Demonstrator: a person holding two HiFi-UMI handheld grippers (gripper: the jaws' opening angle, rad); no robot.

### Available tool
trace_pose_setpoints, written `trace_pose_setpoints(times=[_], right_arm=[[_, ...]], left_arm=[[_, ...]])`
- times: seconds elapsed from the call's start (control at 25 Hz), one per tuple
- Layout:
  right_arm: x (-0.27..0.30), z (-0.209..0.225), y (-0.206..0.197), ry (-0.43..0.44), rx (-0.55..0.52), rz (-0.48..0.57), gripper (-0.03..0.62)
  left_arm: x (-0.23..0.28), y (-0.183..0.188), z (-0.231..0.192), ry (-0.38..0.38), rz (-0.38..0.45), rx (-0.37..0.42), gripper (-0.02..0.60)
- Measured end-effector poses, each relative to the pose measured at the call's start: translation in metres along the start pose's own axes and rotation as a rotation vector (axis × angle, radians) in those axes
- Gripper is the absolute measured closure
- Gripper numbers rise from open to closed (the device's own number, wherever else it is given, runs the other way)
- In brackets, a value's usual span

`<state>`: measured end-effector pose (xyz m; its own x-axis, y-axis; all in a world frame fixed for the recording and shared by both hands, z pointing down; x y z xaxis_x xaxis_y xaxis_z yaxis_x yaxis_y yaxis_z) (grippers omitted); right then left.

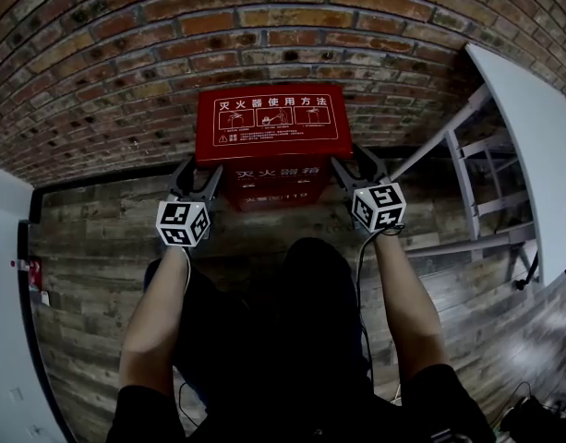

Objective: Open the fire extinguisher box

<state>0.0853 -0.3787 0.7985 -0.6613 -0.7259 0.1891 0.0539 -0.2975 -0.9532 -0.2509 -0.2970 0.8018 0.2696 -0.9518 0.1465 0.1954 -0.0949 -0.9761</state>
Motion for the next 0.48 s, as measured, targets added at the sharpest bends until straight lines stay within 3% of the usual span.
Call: trace_pose_setpoints(times=[0.48], right_arm=[[-0.002, -0.005, 0.045, 0.019, 0.043, 0.005, 0.339]], left_arm=[[-0.001, 0.042, -0.013, -0.019, 0.044, -0.005, 0.268]])
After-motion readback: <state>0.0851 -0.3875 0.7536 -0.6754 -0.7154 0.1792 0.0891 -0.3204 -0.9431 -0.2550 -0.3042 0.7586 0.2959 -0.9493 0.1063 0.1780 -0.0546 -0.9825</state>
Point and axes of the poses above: the fingertips, and each gripper's own axes: x forward along the fingers, z to its right, y out of its top, the point moved 5 cm from there along -x, backward along the fingers, and after that the axes turned 13 degrees about x, right-handed, at the moved point
